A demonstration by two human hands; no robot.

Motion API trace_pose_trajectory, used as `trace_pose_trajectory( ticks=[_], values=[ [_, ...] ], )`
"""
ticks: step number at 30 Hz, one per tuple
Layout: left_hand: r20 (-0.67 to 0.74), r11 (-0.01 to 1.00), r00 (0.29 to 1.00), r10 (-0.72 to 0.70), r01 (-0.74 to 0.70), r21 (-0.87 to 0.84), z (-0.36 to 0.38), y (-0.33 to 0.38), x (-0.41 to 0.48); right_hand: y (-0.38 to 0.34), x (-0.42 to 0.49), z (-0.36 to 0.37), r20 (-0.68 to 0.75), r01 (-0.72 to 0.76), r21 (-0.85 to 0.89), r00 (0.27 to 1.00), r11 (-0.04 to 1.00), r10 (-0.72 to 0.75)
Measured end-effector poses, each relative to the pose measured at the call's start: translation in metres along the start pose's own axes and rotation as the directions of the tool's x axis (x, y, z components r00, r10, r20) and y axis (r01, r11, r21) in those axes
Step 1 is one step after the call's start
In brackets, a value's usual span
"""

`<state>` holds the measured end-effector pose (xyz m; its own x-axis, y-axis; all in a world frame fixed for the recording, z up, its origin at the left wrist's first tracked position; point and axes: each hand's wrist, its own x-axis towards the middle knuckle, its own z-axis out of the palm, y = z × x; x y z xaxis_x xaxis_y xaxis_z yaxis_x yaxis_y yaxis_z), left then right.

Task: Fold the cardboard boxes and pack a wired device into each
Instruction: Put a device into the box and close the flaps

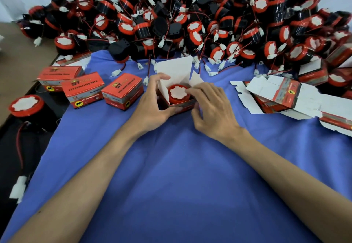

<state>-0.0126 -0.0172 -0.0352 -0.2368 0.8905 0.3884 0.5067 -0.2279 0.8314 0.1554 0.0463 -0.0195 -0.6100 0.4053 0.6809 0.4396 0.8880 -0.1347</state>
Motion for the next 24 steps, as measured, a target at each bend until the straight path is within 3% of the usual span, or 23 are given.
trace_pose_trajectory(
  ticks=[7,14,16,24],
  values=[
    [-0.034,0.985,0.989,0.144,-0.140,0.100,0.005,0.001,-0.002,-0.007,-0.001,0.004,-0.051,-0.078,-0.144,0.996,0.987,0.071],
    [-0.024,0.964,0.978,0.207,-0.199,0.176,0.008,-0.004,-0.005,-0.017,0.002,0.007,0.106,-0.246,-0.178,0.958,0.953,0.267],
    [-0.031,0.965,0.978,0.206,-0.198,0.172,0.008,-0.002,-0.006,-0.019,0.010,0.008,0.190,-0.295,-0.123,0.930,0.948,0.314],
    [-0.034,0.965,0.979,0.199,-0.190,0.181,0.005,-0.001,-0.005,-0.016,0.028,0.009,0.297,-0.496,0.215,0.854,0.841,0.428]
  ],
)
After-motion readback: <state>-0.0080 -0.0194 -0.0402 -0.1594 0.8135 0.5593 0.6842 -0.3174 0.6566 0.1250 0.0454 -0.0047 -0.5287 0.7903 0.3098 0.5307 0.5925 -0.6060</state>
